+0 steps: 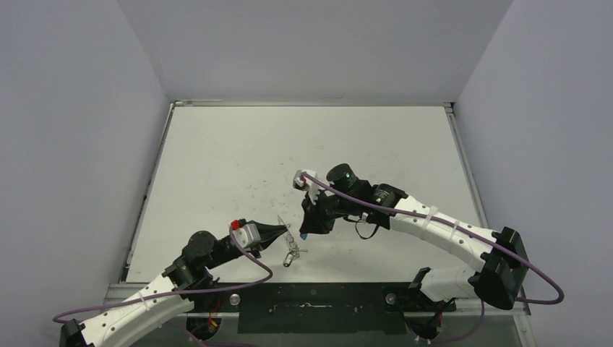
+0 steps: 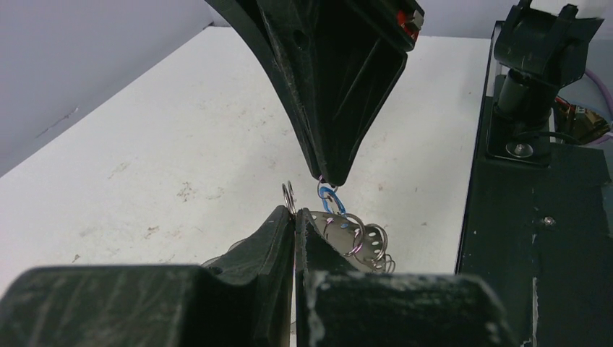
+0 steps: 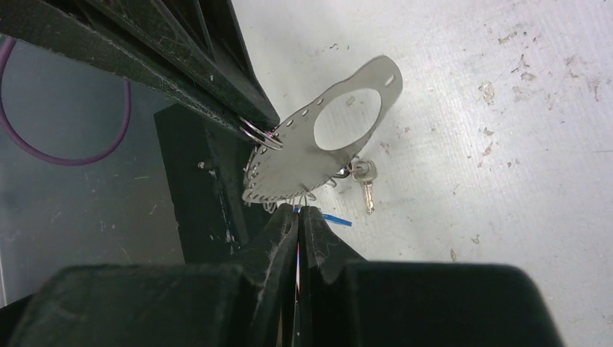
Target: Put the keys on the keyring
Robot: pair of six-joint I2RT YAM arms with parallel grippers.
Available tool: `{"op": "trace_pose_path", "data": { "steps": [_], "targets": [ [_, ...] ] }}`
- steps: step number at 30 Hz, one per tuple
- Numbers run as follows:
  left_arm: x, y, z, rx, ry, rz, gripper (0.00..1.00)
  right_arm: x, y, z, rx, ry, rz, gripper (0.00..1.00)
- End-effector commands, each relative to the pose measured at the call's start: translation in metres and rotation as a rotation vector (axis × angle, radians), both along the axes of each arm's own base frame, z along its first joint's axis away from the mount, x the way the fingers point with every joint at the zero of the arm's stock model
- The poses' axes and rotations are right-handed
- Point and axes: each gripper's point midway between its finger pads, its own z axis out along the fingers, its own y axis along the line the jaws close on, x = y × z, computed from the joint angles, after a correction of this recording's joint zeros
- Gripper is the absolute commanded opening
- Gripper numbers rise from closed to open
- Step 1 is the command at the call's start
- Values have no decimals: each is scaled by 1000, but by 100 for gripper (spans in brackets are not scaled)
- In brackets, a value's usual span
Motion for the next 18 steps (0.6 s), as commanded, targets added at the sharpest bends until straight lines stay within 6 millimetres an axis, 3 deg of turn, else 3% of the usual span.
{"op": "trace_pose_path", "data": {
  "steps": [1,11,18],
  "targets": [
    [-3,-1,37,-127,-72,-16,0,3,15,53,144,-120,40,0],
    [0,-6,32,-122,-35,-15,0,-9,30,59,108,-193,92,0],
    [-1,-6,32,-122,-34,-21,0,-2,31,64,102,-226,52,0]
  ]
}}
